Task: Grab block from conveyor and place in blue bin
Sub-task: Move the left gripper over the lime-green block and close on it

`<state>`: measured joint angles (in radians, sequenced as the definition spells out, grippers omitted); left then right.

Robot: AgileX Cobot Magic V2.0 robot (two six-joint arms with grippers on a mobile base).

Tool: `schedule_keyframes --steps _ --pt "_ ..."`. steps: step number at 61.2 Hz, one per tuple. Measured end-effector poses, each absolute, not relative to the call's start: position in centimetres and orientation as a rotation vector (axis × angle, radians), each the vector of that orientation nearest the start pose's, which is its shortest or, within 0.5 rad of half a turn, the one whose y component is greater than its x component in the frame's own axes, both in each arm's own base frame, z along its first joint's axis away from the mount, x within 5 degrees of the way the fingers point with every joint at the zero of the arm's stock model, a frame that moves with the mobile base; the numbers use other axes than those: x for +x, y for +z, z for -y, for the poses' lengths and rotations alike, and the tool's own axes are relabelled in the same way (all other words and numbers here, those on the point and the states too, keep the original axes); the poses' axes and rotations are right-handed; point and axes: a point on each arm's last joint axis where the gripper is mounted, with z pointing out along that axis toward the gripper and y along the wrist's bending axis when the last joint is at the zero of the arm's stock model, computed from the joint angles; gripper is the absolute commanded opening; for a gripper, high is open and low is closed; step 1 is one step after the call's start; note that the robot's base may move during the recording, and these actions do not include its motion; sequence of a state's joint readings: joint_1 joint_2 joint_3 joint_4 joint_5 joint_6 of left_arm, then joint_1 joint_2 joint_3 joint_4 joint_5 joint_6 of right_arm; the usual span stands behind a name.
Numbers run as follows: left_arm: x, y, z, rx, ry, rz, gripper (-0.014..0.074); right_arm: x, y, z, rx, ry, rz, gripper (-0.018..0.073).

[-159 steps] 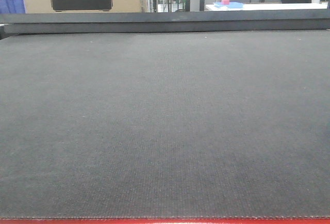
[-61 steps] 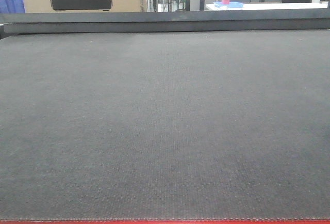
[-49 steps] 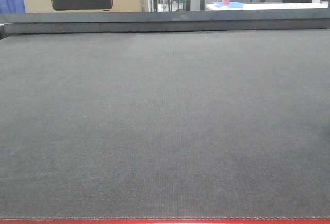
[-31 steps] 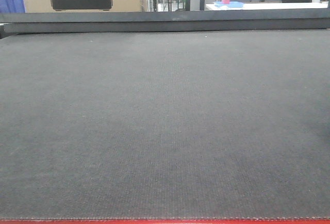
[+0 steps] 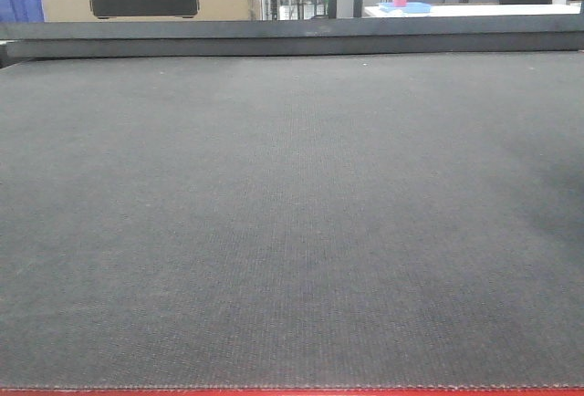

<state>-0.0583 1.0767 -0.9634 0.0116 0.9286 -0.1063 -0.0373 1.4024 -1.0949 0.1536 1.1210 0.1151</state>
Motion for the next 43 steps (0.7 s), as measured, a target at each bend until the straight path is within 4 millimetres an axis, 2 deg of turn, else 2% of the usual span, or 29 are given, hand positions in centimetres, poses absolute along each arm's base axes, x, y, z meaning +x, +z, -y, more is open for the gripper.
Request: schedule_keyframes --steps 7,12,19,29,36,43 --pt "20.4 33.0 1.1 -0.057 -0.053 -2.531 -0.0111 27.3 26.7 -0.2 0.316 0.224 -2.966 0.0471" --pt "20.4 33.0 1.1 -0.058 -0.057 -2.531 -0.0111 27.9 25.8 -0.2 0.323 0.215 -2.986 0.0527" --pt "20.4 33.0 1.1 -0.058 -0.056 -2.533 -0.0111 28.7 24.6 -0.1 0.331 0.208 -2.980 0.0525" --pt "20.4 33.0 1.1 -0.058 -0.056 -2.533 -0.0111 28.6 22.8 -0.2 0.330 0.192 -3.000 0.0473" --pt "20.4 33.0 1.1 -0.074 -0.061 -2.533 -0.0111 28.6 22.4 -0.3 0.311 0.171 -2.983 0.0430" --pt "20.4 33.0 1.1 -0.160 -0.088 -2.532 -0.0111 28.6 22.2 -0.3 0.307 0.163 -2.980 0.0400"
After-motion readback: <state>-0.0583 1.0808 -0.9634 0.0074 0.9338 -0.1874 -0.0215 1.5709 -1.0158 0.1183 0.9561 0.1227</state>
